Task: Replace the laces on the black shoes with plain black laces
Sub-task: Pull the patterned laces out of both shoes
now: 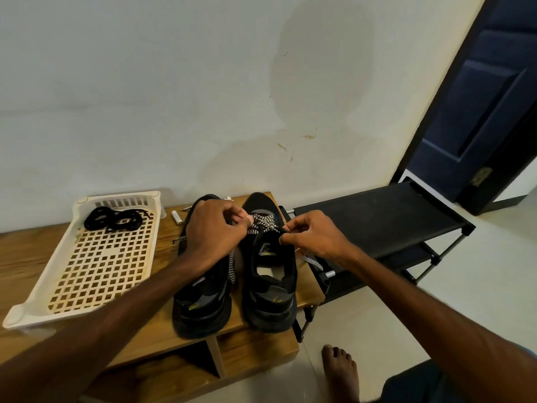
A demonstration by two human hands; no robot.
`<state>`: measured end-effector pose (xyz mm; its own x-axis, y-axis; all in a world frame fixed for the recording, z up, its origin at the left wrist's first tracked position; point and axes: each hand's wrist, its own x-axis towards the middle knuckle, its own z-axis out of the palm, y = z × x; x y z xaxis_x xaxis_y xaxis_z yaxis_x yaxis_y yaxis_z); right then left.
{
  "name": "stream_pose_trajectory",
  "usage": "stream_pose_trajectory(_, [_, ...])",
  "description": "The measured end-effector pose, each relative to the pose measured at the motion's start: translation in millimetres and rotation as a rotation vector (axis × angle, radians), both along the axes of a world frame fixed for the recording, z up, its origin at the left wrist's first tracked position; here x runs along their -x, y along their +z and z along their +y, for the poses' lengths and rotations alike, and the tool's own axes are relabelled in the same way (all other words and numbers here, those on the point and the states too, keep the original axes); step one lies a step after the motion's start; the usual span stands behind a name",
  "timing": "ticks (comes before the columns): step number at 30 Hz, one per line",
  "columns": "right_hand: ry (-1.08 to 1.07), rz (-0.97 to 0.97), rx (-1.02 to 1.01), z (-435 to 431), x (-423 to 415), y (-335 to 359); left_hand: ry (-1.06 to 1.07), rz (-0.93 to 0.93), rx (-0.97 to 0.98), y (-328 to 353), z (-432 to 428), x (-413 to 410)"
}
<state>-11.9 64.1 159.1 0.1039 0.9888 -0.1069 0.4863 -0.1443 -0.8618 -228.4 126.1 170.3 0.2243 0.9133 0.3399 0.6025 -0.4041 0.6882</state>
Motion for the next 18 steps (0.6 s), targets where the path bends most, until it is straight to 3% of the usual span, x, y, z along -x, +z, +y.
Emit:
stream_pose_trajectory(9, [-0.036,-0.150,-0.138,-1,12,-3,-0.240,0.380,-0.335,-1,-21,-24])
stream_pose_trajectory(18, [-0.069,-0.290,-0.171,-6,14,4,-0.230,0.420,-0.368,5,-11,-21])
